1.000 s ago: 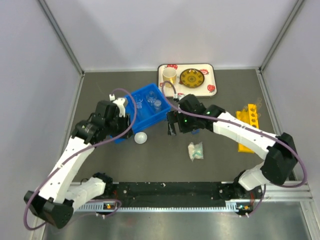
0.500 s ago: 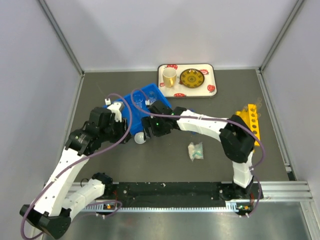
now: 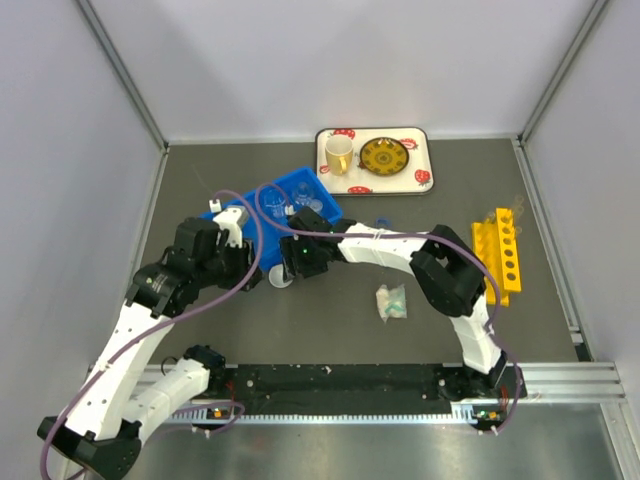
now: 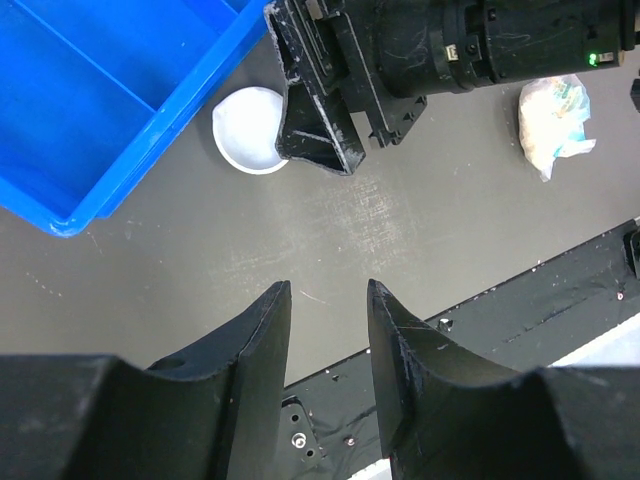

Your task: Organize the chemistry lab equipment

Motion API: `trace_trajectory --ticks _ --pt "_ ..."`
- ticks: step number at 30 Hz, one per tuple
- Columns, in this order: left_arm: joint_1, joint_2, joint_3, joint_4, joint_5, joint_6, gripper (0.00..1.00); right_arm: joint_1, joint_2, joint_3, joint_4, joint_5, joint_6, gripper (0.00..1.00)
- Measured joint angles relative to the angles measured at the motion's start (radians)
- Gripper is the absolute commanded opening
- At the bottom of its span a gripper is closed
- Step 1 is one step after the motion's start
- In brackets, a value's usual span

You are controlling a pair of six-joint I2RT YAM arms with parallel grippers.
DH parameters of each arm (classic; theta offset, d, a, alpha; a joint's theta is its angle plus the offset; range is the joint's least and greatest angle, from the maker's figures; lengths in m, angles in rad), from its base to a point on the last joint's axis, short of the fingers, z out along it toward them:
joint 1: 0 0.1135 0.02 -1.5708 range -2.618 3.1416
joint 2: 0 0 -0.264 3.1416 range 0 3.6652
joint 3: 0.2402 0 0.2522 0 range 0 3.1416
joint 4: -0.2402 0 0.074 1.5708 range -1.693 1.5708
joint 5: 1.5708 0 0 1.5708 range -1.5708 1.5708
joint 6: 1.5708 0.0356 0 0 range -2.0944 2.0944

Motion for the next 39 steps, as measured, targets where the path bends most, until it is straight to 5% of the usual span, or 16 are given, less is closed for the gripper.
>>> trace_trajectory --ticks 13,20,31,39 --pt "0.000 0.000 0.000 -0.003 0.018 0.018 0.41 0.000 0.065 0.049 0.037 0.025 0.017 0.34" --pt "0.000 0.000 0.000 -0.007 0.023 0.031 0.41 0.000 0.084 0.065 0.042 0.030 0.023 0.00" --pt "0.000 0.000 0.000 -0.008 0.039 0.035 0.41 0.001 0.061 0.050 0.011 0.031 -0.001 0.00" --pt "0.000 -0.005 0.008 -0.010 0.045 0.029 0.41 0.030 -0.212 0.011 -0.164 0.067 -0.079 0.00"
